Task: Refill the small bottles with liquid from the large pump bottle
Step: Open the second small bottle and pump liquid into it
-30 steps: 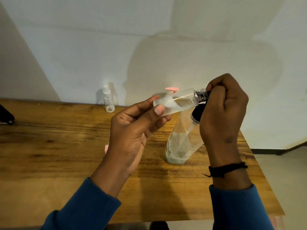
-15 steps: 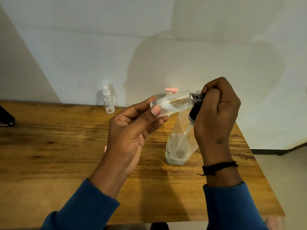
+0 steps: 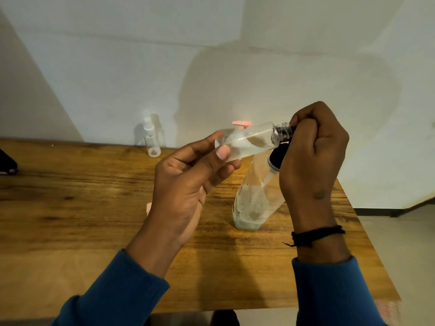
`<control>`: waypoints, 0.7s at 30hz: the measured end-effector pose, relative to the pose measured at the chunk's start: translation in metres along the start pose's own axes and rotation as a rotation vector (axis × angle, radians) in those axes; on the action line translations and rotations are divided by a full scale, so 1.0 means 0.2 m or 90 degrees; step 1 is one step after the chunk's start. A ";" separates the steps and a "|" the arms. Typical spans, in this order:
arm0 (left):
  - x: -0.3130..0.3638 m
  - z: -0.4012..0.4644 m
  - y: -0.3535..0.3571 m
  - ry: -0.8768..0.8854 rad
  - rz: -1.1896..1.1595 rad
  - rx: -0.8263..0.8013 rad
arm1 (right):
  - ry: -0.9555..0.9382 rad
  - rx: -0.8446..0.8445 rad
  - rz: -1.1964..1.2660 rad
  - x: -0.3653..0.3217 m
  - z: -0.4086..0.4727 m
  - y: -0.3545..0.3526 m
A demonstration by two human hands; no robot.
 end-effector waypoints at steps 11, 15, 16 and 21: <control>0.01 0.00 -0.01 0.009 -0.002 -0.001 | 0.001 0.008 0.024 -0.01 -0.03 0.02; 0.02 -0.01 -0.02 0.004 -0.003 0.004 | 0.001 -0.008 0.018 -0.01 -0.03 0.02; 0.02 -0.01 -0.02 0.003 -0.001 0.002 | -0.003 -0.007 0.011 -0.01 -0.02 0.01; 0.01 0.00 -0.01 0.004 0.003 0.007 | 0.000 0.005 0.015 0.00 -0.02 0.01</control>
Point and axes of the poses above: each hand's wrist, its own z-axis towards the middle knuckle, its own y-axis out of the palm, x = y × z, the point moved 8 cm from there along z, towards the middle knuckle, and after that the axes turned 6 degrees about -z, right-handed, at the moved point
